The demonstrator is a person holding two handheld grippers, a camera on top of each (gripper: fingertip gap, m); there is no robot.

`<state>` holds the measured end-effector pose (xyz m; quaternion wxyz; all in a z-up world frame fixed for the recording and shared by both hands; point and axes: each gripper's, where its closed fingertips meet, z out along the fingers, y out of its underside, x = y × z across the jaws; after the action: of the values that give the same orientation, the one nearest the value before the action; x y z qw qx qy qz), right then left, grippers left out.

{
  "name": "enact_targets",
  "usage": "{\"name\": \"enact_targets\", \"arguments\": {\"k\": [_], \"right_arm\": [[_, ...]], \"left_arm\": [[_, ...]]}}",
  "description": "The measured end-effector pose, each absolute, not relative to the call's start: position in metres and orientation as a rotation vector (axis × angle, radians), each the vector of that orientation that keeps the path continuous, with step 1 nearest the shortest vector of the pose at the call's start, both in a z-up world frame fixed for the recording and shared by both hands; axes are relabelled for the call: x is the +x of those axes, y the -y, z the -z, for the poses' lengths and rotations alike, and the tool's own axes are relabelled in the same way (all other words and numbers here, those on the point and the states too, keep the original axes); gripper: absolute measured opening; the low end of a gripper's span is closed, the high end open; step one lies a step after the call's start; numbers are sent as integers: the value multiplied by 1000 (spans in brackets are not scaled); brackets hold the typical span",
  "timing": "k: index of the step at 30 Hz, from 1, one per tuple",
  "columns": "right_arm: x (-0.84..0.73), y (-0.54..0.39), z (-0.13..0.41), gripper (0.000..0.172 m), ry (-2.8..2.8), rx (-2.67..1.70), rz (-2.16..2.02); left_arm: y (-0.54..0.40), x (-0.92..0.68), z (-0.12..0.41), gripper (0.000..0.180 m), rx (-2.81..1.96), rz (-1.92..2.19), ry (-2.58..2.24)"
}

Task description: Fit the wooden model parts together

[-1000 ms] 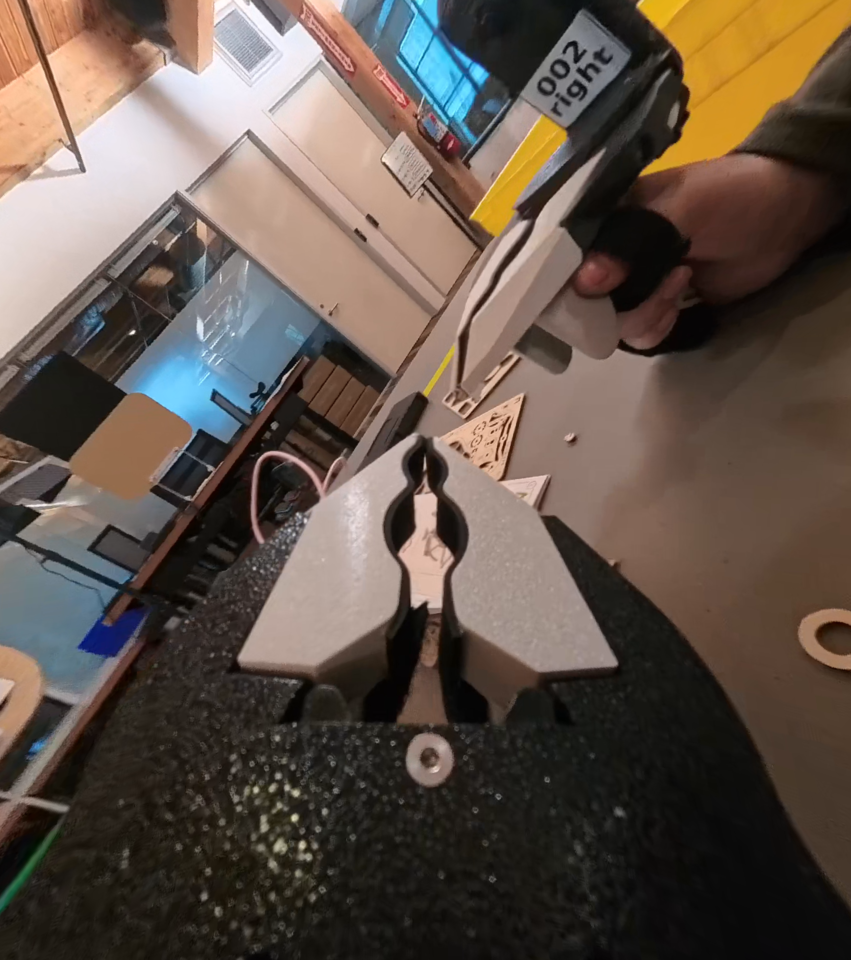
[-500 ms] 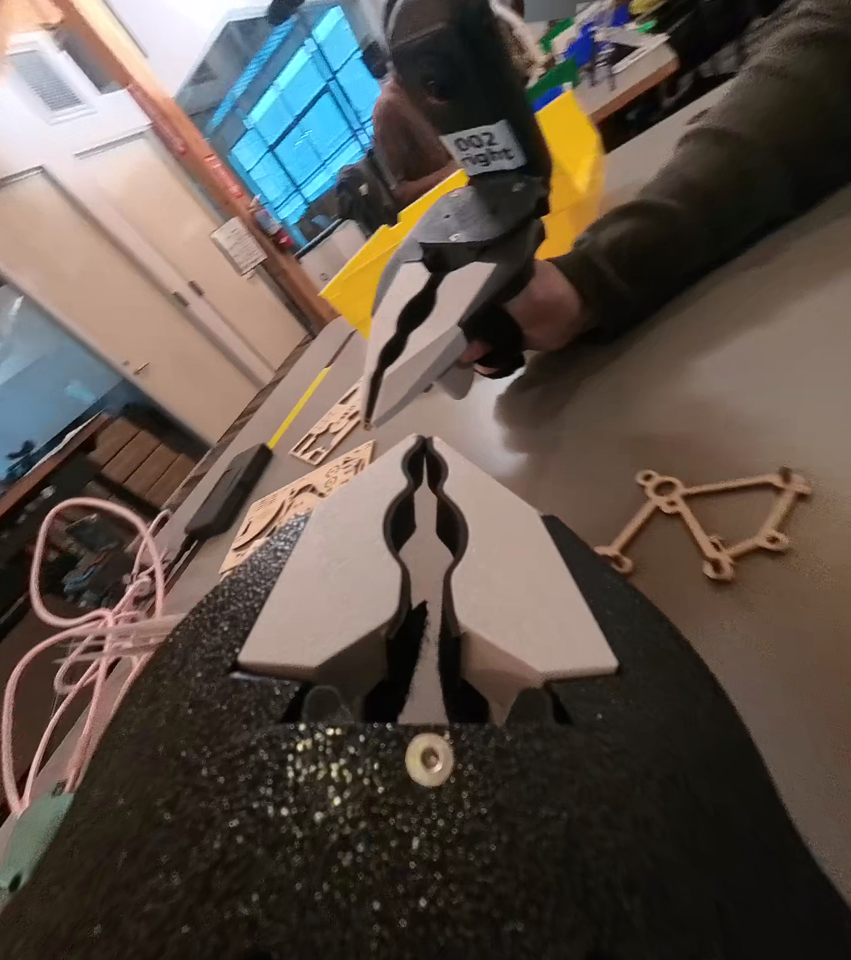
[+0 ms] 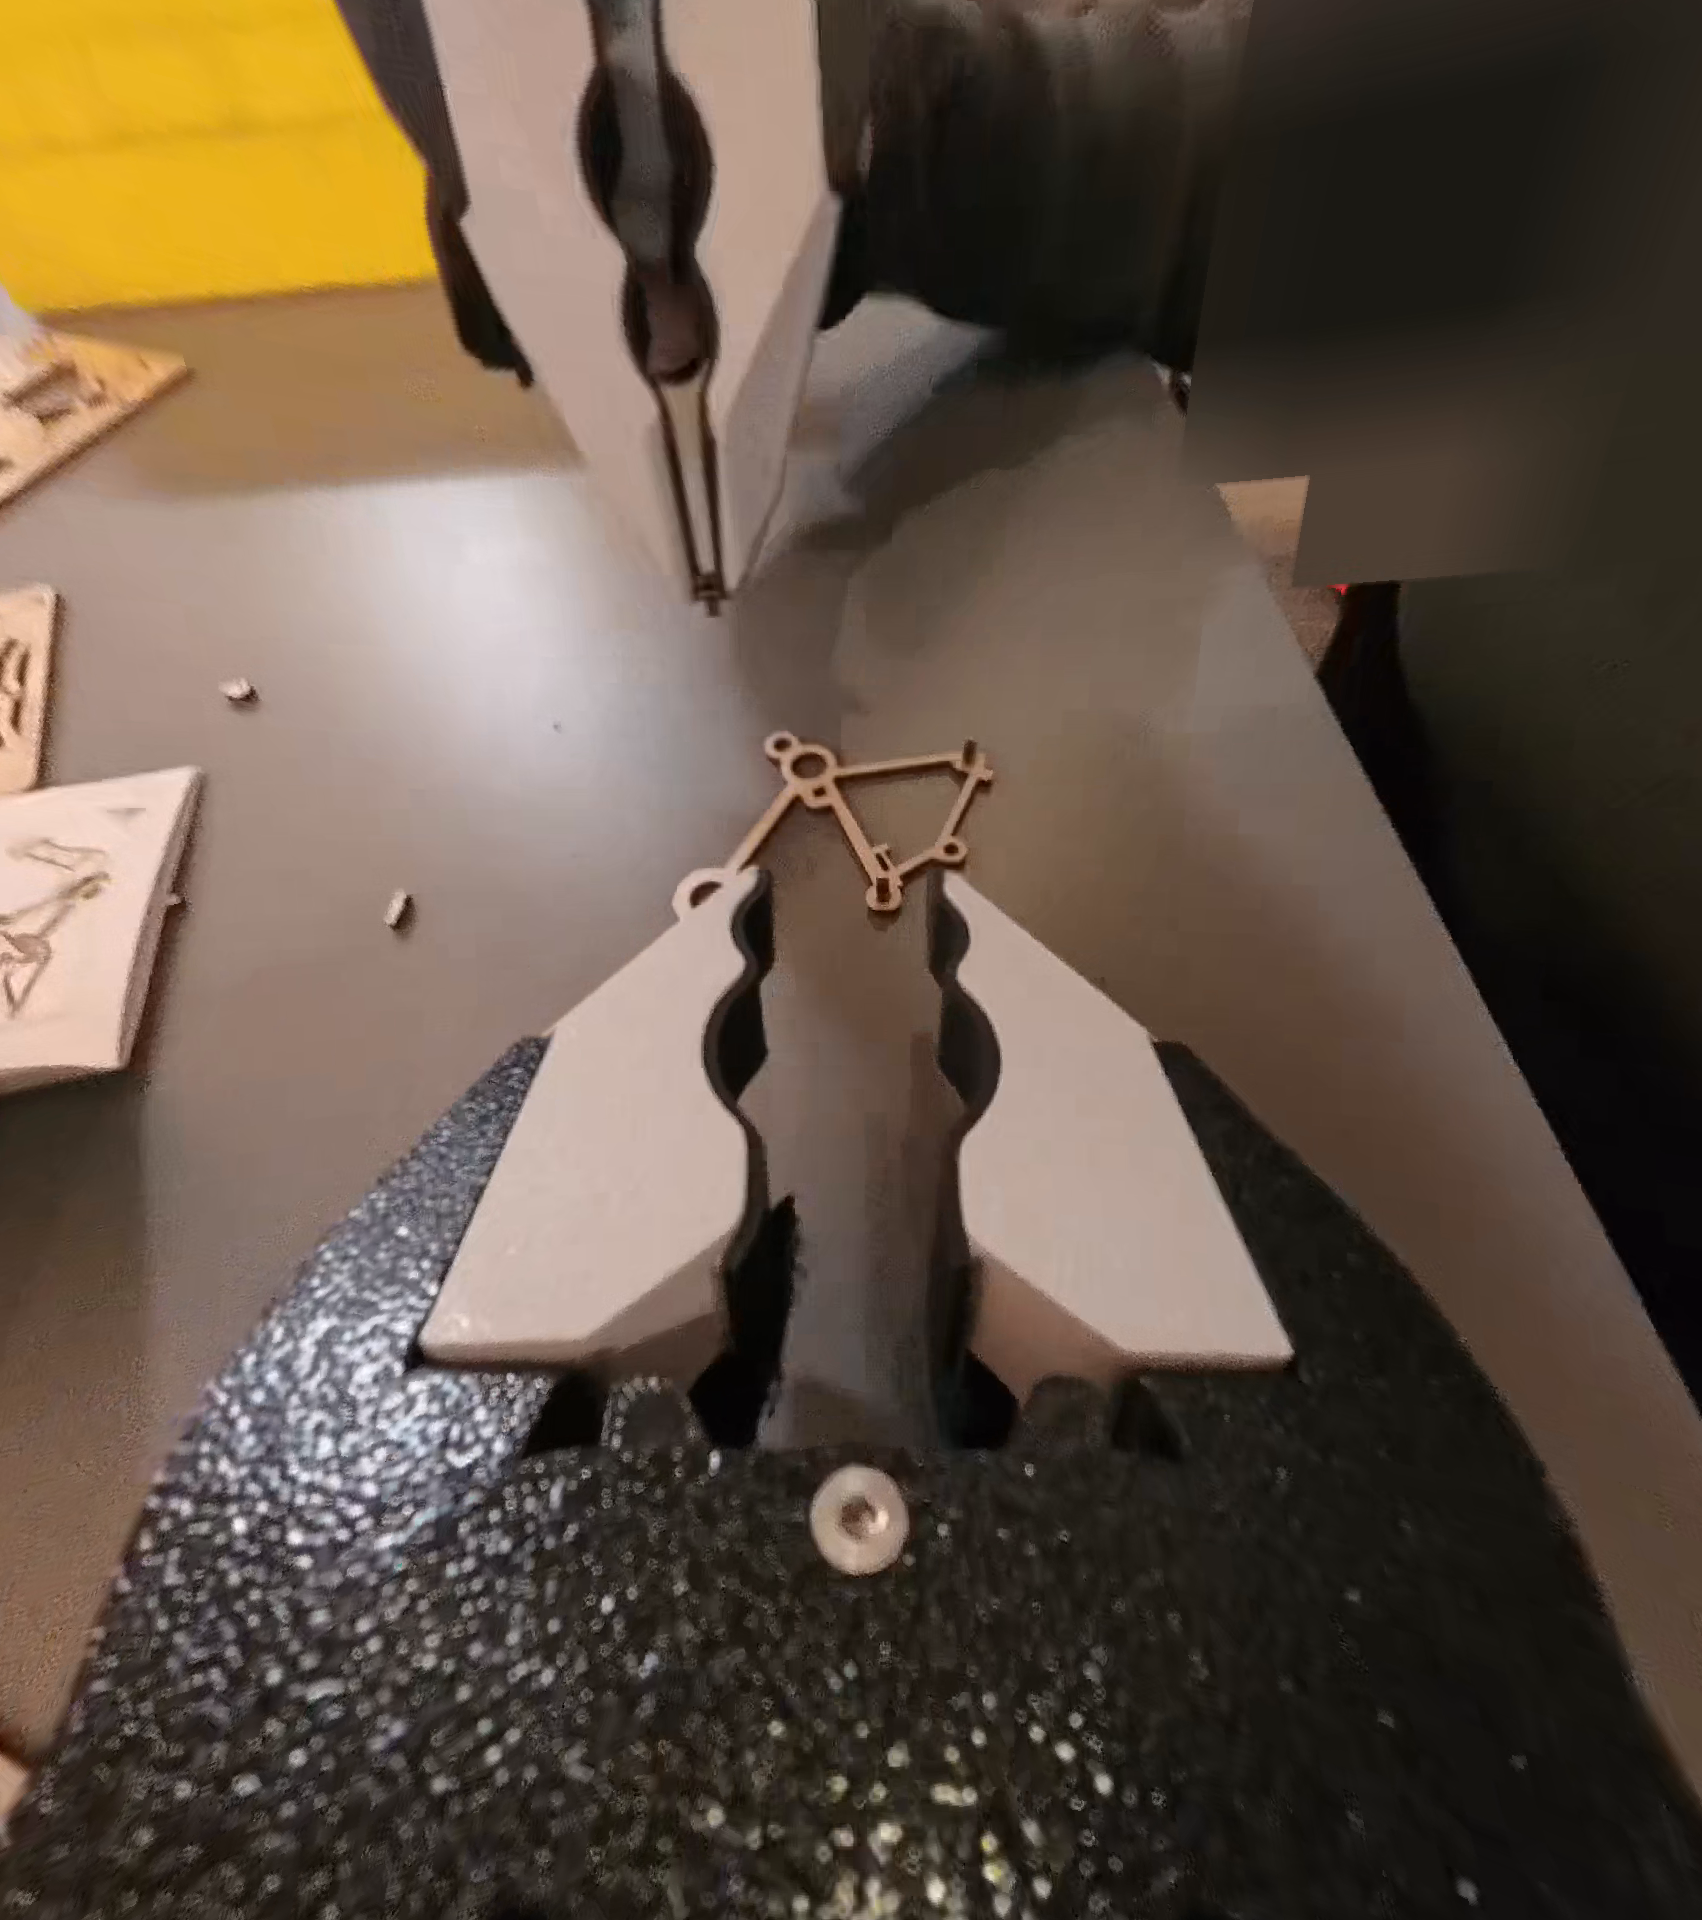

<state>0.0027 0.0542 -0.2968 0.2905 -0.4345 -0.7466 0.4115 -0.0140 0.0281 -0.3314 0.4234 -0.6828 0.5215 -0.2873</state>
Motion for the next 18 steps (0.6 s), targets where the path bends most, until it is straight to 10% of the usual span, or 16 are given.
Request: {"name": "enact_targets", "arguments": {"k": [18], "right_arm": [[16, -45, 346, 1, 2276, -1330, -897]], "left_arm": [[-29, 0, 356, 26, -1854, 701, -1413]]}}
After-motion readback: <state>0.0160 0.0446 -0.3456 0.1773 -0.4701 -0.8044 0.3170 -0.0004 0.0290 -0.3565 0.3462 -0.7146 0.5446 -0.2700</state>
